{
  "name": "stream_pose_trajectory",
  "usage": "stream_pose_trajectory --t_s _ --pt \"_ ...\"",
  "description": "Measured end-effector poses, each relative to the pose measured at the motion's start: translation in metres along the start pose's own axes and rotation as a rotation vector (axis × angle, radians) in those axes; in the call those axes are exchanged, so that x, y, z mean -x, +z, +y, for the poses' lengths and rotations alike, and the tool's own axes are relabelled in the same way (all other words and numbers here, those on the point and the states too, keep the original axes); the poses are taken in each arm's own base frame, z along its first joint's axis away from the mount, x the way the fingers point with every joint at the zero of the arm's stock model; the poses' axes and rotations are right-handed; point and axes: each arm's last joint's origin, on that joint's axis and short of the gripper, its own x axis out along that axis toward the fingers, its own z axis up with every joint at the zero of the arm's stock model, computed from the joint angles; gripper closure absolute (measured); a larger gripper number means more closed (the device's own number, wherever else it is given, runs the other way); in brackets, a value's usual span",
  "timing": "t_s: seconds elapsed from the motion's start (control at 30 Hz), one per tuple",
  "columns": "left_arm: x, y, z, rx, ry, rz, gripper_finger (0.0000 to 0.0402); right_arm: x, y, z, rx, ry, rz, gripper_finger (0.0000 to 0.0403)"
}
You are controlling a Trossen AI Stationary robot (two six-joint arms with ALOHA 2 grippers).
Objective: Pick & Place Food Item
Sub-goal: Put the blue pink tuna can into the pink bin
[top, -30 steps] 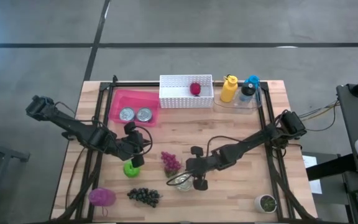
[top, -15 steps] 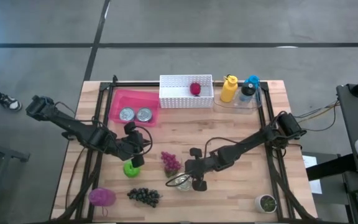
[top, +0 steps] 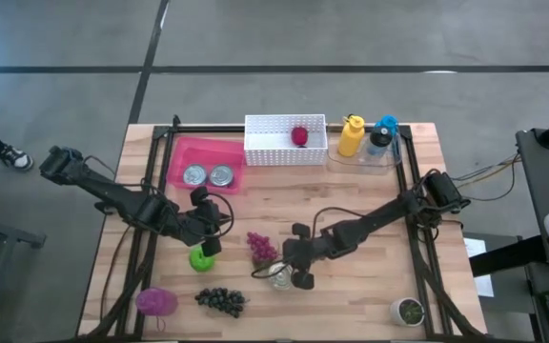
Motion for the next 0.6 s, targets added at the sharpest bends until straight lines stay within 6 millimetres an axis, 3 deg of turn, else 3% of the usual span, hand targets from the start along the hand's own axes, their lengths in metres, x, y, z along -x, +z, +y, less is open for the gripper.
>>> stream_pose_trajectory --t_s 0.6 --pt "0.0000 0.0000 0.0000 0.002 0.000 0.000 0.0363 -0.0004 -0.0003 -0.0052 -0.118 -0.021 0.016 0.0365"
